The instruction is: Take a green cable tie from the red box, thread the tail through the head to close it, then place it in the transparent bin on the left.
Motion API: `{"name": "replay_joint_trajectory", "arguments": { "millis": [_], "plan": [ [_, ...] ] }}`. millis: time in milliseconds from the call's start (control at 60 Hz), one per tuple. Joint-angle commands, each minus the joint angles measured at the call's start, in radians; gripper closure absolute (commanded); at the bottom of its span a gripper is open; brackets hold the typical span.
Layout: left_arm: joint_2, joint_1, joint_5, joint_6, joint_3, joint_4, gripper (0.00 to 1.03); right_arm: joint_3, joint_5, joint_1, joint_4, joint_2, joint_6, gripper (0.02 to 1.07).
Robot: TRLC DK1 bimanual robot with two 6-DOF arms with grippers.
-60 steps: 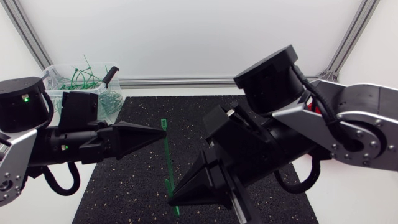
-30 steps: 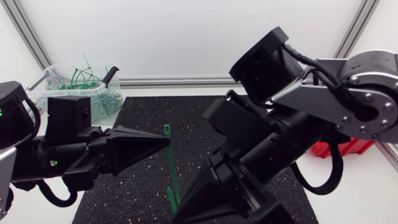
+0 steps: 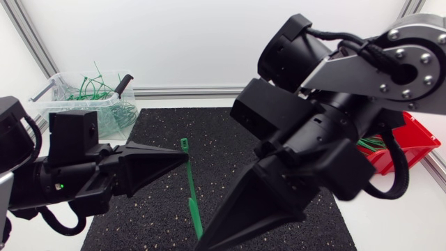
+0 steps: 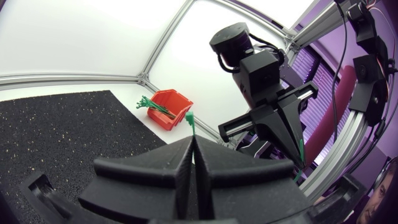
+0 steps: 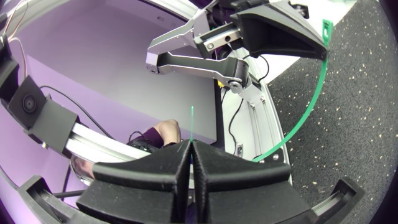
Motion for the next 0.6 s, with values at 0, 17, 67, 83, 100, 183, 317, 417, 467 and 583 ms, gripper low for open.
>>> {"name": "replay_joint_trajectory", "arguments": {
  "millis": [0, 17, 67, 83, 100, 183, 317, 417, 467, 583],
  "plan": [
    [-0.026, -0.02, -0.019, -0.009, -0.026, 0.019, 1.0, 0.031, -0.03, -0.013, -0.049, 0.048, 0.012, 1.02],
    [-0.028, -0.021, -0.02, -0.009, -0.025, 0.019, 1.0, 0.036, -0.034, -0.016, -0.058, 0.054, 0.012, 1.02],
    [-0.032, -0.027, -0.031, -0.009, -0.023, 0.019, 1.0, 0.051, -0.042, -0.018, -0.083, 0.069, 0.004, 1.02],
    [-0.032, -0.033, -0.037, -0.009, -0.022, 0.019, 1.0, 0.059, -0.047, -0.021, -0.092, 0.071, 0.004, 1.02],
    [-0.034, -0.04, -0.043, -0.009, -0.02, 0.019, 1.0, 0.064, -0.053, -0.024, -0.1, 0.074, 0.003, 1.02],
    [-0.035, -0.061, -0.062, -0.009, -0.011, 0.017, 1.0, 0.097, -0.067, -0.031, -0.149, 0.092, -0.006, 1.02],
    [-0.042, -0.081, -0.069, -0.007, 0.02, 0.003, 1.0, 0.142, -0.097, -0.044, -0.223, 0.123, -0.019, 1.02],
    [-0.049, -0.104, -0.106, -0.006, 0.047, -0.003, 1.0, 0.173, -0.131, -0.062, -0.279, 0.143, -0.04, 1.02],
    [-0.055, -0.119, -0.138, -0.007, 0.059, -0.003, 1.0, 0.188, -0.137, -0.065, -0.304, 0.153, -0.04, 1.02],
    [-0.066, -0.142, -0.197, 0.004, 0.064, -0.006, 1.0, 0.223, -0.15, -0.068, -0.359, 0.173, -0.049, 1.02]
  ]
}}
